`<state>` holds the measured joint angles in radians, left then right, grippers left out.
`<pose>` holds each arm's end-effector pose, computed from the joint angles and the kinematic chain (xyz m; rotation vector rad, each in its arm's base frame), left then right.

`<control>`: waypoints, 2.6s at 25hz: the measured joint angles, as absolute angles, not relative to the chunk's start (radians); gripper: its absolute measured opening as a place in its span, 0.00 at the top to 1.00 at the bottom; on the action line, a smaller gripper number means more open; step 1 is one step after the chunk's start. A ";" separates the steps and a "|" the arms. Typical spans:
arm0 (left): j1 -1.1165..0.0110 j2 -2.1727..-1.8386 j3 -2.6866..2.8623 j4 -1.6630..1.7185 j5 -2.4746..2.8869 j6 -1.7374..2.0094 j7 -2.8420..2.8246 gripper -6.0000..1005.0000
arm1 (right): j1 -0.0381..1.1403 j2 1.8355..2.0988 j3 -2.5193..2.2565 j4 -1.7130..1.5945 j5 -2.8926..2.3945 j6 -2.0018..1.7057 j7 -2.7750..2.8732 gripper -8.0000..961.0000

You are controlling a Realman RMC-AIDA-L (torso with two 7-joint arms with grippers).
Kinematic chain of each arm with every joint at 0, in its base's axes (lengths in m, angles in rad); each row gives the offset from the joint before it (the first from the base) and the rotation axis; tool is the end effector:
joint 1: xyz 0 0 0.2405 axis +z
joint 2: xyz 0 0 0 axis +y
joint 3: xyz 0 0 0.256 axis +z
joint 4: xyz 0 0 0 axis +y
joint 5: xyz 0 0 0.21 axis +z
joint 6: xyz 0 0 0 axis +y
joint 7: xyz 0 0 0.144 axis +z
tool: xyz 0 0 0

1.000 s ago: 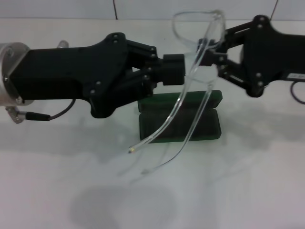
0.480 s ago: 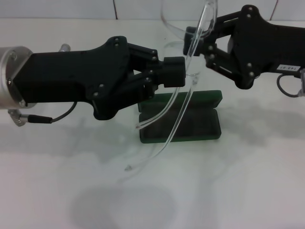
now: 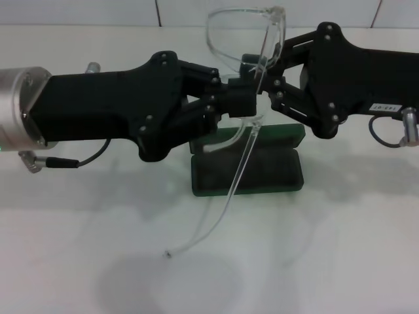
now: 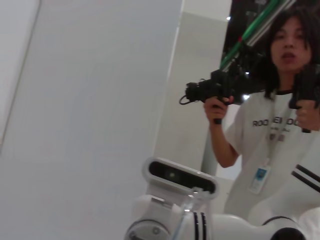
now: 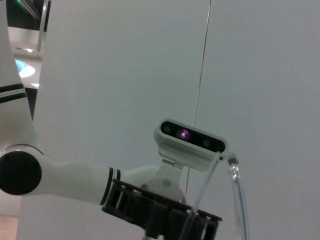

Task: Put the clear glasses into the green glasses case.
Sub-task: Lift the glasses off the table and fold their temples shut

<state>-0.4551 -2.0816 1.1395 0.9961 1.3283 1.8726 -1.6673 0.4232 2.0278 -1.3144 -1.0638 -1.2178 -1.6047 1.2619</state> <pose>-0.1382 0.2898 0.0364 2.6627 0.2391 1.2977 0.1287 0.3114 0.0319 -2.7120 -0.2419 1.2525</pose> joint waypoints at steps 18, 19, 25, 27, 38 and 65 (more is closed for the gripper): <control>-0.433 -2.084 1.140 0.994 1.327 1.837 -1.644 0.93 | 0.426 2.025 -1.336 -1.056 -1.220 -1.537 1.240 0.89; -0.433 -2.084 1.140 0.995 1.327 1.838 -1.644 0.93 | 0.427 2.025 -1.337 -1.054 -1.220 -1.535 1.239 0.89; -0.436 -2.083 1.139 0.996 1.324 1.837 -1.642 0.93 | 0.435 2.023 -1.356 -1.041 -1.221 -1.526 1.237 0.89; -0.437 -2.084 1.139 0.996 1.324 1.836 -1.640 0.93 | 0.439 2.023 -1.366 -1.037 -1.222 -1.521 1.235 0.89; -0.431 -2.085 1.138 0.993 1.326 1.823 -1.637 0.93 | 0.456 2.026 -1.422 -1.022 -1.216 -1.502 1.223 0.89; -0.402 -2.052 1.125 1.063 1.303 1.910 -1.681 0.93 | 0.388 2.022 -1.316 -1.063 -1.196 -1.540 1.210 0.89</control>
